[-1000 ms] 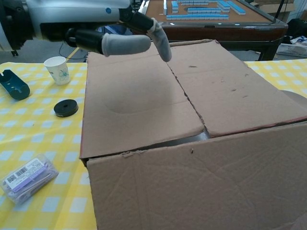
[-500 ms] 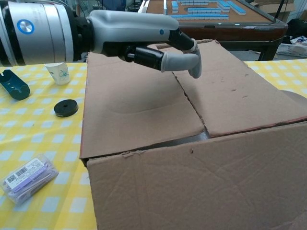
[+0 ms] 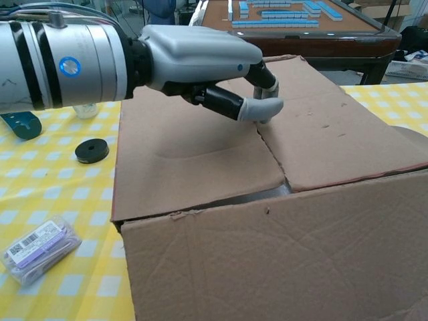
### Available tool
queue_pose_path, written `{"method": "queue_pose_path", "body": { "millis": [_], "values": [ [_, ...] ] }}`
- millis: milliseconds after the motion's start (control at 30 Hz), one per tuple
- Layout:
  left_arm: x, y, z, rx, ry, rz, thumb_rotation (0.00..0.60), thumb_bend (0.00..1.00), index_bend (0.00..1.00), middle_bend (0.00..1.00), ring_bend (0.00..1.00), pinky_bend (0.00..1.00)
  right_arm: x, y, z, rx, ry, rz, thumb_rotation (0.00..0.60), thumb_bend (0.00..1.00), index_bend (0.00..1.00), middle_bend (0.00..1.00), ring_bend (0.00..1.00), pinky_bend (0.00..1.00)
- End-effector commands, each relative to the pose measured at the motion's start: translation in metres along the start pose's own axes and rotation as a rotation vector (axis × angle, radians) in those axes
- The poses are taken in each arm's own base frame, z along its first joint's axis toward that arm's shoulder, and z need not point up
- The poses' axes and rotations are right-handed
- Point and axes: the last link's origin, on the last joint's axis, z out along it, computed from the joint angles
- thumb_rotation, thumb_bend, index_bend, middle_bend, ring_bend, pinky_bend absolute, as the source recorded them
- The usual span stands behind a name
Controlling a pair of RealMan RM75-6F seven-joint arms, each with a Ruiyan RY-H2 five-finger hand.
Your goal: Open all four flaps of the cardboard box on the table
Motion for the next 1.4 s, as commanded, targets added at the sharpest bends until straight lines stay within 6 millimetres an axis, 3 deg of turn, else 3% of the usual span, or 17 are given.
{"method": "queue_pose_path", "body": {
  "millis": [33,900,1400],
  "values": [
    [-0.003,0.003,0.001,0.003,0.001,0.026,0.037,0.45,0.49,0.39,0.16,0.00,0.001,0.001,-0.001,-0.002,0.000,0.004,0.600,0.38,0.25,0.19,0.17,0.25],
    [-0.007,0.004,0.000,0.050,-0.012,0.114,0.037,0.45,0.63,0.43,0.19,0.00,0.006,0.004,-0.005,-0.005,0.013,0.024,0.600,0.38,0.25,0.19,0.17,0.25],
    [0.033,-0.003,-0.023,0.089,0.094,0.165,0.037,0.45,0.66,0.44,0.20,0.00,0.007,0.004,-0.004,0.006,0.018,0.032,0.600,0.37,0.24,0.19,0.17,0.25]
  ]
}}
